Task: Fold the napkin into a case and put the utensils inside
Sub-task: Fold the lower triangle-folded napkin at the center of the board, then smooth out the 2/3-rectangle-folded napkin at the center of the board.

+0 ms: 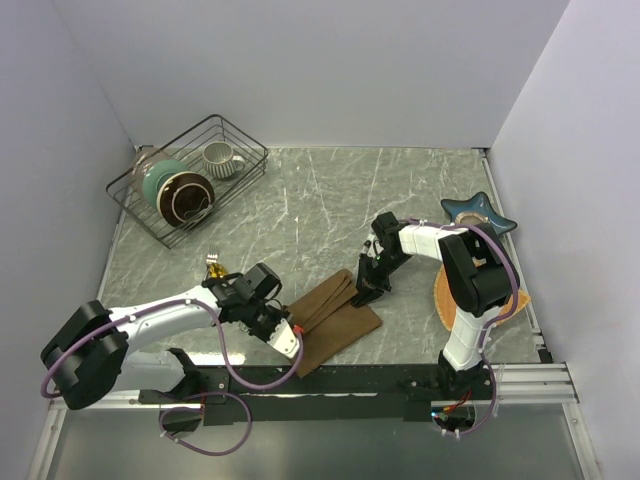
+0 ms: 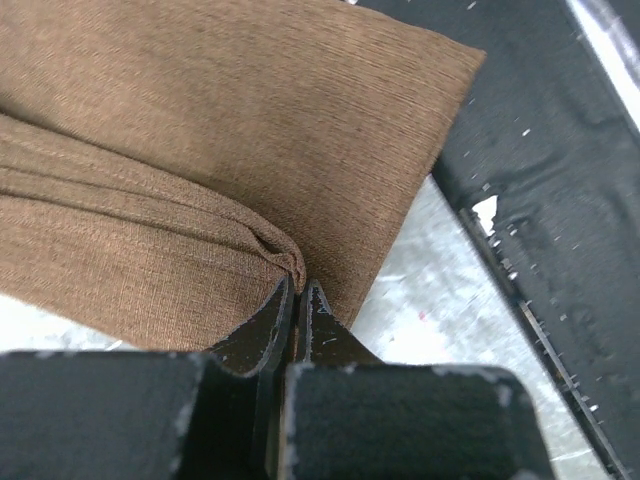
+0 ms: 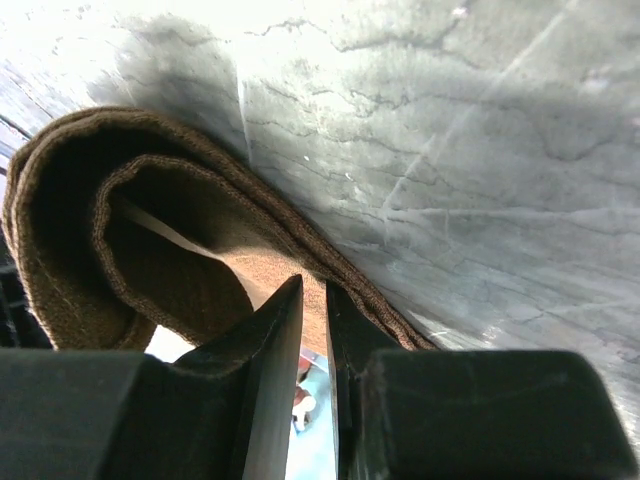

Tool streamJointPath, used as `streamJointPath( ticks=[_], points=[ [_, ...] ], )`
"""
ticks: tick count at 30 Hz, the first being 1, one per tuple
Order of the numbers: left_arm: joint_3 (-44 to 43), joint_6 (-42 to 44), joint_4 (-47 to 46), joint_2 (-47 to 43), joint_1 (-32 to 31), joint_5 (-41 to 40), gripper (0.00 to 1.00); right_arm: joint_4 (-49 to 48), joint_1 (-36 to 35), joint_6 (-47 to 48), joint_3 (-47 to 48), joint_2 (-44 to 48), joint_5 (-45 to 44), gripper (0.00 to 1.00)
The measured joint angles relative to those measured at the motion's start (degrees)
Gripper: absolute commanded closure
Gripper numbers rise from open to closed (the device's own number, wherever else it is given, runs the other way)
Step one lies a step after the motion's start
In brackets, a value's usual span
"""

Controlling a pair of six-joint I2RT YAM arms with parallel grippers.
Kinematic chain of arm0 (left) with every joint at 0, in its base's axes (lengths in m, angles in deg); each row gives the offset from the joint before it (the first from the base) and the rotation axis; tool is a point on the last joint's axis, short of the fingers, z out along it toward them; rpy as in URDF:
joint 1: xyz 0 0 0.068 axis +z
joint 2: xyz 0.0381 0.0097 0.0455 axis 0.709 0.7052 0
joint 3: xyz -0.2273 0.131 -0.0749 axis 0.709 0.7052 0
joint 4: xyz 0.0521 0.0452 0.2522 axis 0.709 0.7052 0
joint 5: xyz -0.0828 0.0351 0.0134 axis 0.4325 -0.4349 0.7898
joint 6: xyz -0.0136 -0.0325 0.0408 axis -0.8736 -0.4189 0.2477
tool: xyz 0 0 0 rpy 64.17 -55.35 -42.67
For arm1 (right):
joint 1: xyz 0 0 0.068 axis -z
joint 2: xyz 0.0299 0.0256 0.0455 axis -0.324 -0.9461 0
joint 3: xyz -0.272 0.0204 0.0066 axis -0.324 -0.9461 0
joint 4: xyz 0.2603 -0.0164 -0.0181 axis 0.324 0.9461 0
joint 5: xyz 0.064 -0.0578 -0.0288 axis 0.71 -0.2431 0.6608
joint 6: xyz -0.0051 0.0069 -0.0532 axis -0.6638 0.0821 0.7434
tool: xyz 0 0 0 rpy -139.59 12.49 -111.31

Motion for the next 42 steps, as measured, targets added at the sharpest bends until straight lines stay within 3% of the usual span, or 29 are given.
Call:
streamJointPath(
  ticks=[11, 20, 23, 26, 31, 34, 42],
  points=[
    [-0.07, -3.10, -0.55, 2.40, -3.74, -0.66, 0.98, 0.17, 0.00, -0.55, 0.02, 0.00, -0.33, 0.75],
    [-5.84, -2.25, 2.80, 10.14, -5.79, -1.68, 0.97, 8.92, 2.45, 10.78, 5.16, 2.89, -7.76, 0.44],
    [-7.82, -1.14, 5.05, 12.11, -6.16, -2.01, 0.96, 13.16, 5.18, 18.45, 9.42, 4.46, -9.70, 0.22],
    [-9.11, -0.15, 6.58, 13.33, -6.29, -2.25, 0.96, 16.55, 6.67, 26.60, 16.11, 5.14, -9.51, 0.13],
    [-9.29, 1.75, 7.19, 13.49, -6.49, -2.60, 0.96, 19.96, 4.61, 35.80, 31.06, 2.99, -5.27, 0.12],
    [-9.29, 2.97, 7.41, 13.46, -6.62, -2.84, 0.96, 20.09, -0.07, 40.22, 39.41, -0.83, -3.61, 0.17],
    [-9.29, 3.96, 7.54, 13.46, -6.73, -2.97, 0.95, 23.28, -11.96, 52.24, 44.68, -12.83, -0.31, 0.29]
  ],
)
